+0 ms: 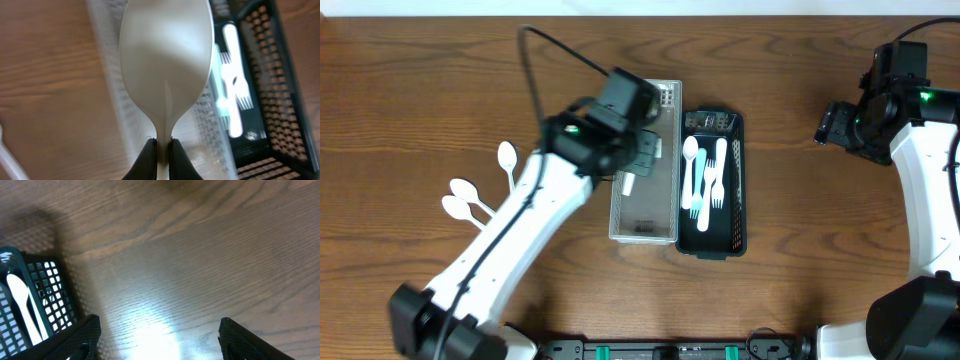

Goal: Pack container
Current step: 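Lift the spoon with the left gripper and drop it into the clear tray, then move the left gripper back to the spoons and grasp one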

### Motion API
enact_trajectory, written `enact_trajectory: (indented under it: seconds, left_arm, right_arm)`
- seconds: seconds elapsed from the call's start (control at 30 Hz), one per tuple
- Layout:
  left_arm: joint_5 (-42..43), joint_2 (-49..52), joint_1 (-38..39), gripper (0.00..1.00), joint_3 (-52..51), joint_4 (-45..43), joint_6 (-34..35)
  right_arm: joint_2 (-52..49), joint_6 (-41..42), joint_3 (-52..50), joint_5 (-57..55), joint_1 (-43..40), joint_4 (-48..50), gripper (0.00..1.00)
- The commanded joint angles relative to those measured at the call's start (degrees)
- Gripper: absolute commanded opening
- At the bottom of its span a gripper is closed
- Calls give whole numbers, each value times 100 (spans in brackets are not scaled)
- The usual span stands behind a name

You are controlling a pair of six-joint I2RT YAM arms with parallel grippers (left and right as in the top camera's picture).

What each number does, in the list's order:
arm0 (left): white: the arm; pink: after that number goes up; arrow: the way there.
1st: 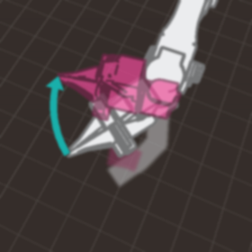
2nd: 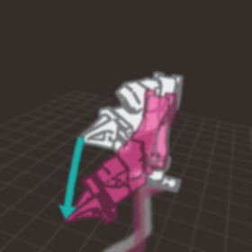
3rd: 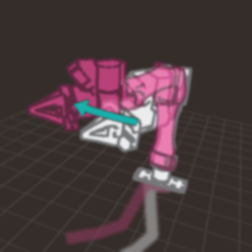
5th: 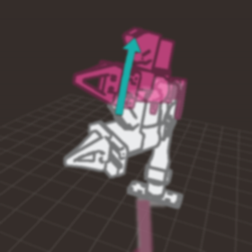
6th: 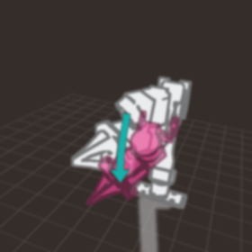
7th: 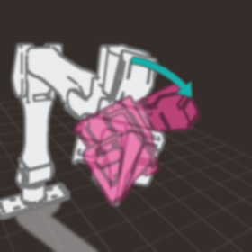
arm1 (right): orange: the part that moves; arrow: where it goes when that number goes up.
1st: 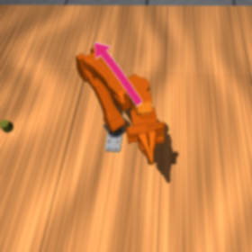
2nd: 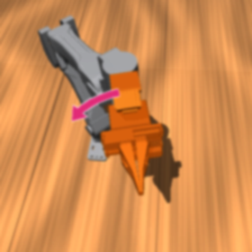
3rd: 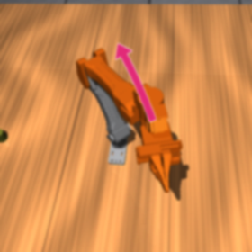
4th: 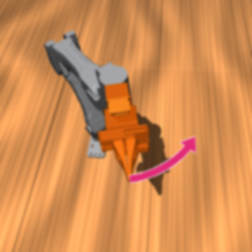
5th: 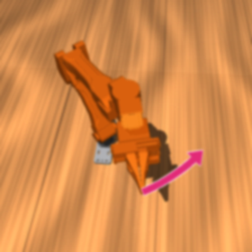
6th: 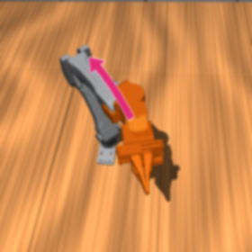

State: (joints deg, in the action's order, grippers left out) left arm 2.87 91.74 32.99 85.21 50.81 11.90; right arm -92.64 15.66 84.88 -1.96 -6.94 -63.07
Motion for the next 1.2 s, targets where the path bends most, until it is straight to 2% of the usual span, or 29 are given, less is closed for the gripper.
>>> enact_trajectory:
  seconds: [0.0,0.27,0.3,0.37,0.47,0.53,0.63,0.7,0.73,0.83,0.9,1.0,1.17]
  left_arm:
    - [-31,455,168,6,9,-79,739]
    - [-28,1515,181,6,9,4,745]
    - [-28,1572,181,11,9,2,741]
    - [-31,1615,181,30,9,0,719]
    - [-31,1543,179,35,26,-11,424]
    - [-35,1384,173,46,55,15,306]
    - [-153,962,101,53,179,125,273]
    - [-407,546,-42,66,236,271,278]
    - [-535,350,-142,73,236,321,282]
    - [-844,-216,-654,88,236,577,280]
    - [-850,-446,-1137,94,236,761,275]
    - [-848,-538,-2000,100,234,1067,275]
    - [-846,-337,-3202,98,15,1021,275]
  right_arm:
    - [-31,-76,-26,70,26,-13,79]
    - [-31,-76,-26,72,26,-17,79]
    - [-31,-76,-26,72,26,-17,79]
    - [-31,-76,-26,72,26,-17,79]
    - [-31,-76,-26,70,26,-22,79]
    - [-31,-76,-26,70,26,-31,79]
    - [-31,-103,-26,70,26,-37,79]
    - [-31,-116,-26,70,26,-37,79]
    - [-31,-116,-26,70,26,-37,79]
    - [-31,-116,-26,70,26,-33,79]
    - [-31,-116,-26,70,26,-24,79]
    - [-31,-116,-26,72,26,-13,79]
    - [-31,-116,-26,72,26,-15,79]
